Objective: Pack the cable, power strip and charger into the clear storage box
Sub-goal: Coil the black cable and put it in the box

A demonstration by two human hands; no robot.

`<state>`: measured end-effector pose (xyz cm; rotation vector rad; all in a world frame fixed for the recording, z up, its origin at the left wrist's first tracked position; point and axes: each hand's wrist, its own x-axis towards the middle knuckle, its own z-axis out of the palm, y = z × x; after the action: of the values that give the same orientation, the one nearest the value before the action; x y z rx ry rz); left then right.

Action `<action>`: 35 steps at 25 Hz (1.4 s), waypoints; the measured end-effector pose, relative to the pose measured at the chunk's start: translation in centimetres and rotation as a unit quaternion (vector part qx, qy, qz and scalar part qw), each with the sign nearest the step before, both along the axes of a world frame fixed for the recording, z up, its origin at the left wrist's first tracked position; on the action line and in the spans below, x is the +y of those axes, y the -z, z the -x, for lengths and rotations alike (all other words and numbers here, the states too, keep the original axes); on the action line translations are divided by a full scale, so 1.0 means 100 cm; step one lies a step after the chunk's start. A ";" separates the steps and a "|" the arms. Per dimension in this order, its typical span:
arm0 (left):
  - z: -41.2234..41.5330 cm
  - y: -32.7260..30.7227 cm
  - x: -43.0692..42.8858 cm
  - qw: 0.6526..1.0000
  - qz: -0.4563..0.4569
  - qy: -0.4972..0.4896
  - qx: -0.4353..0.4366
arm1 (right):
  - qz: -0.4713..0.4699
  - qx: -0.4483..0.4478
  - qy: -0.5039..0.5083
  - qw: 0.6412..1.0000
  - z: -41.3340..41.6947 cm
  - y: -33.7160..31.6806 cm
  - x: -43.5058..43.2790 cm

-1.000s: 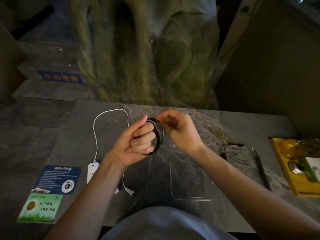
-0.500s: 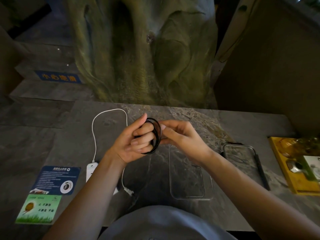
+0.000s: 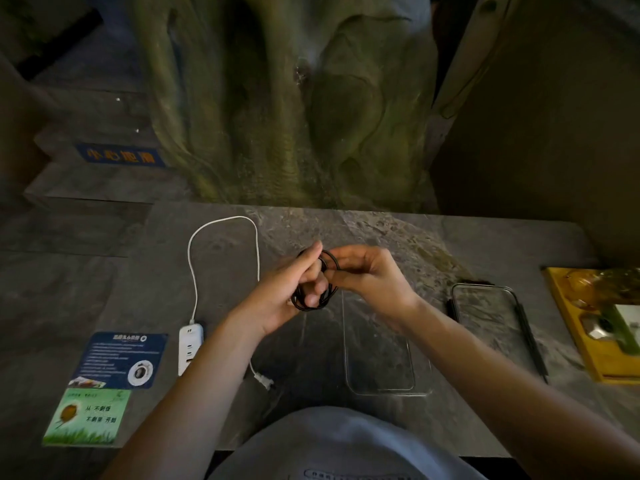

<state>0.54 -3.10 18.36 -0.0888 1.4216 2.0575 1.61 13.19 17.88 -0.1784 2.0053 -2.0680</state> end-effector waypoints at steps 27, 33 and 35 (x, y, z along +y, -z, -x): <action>-0.012 0.028 0.005 0.930 0.235 -0.123 0.254 | -0.008 0.080 0.011 0.997 -0.015 0.001 -0.003; -0.015 0.023 0.006 0.935 0.215 -0.130 0.252 | -0.085 0.104 0.106 0.985 -0.013 -0.003 -0.001; -0.016 0.026 0.005 0.937 0.213 -0.119 0.250 | -0.080 0.093 0.125 0.984 -0.007 -0.007 0.002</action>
<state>2.17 -2.58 15.81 0.0969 2.2580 2.0069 2.33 13.43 18.56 -0.0968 2.4070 -2.0870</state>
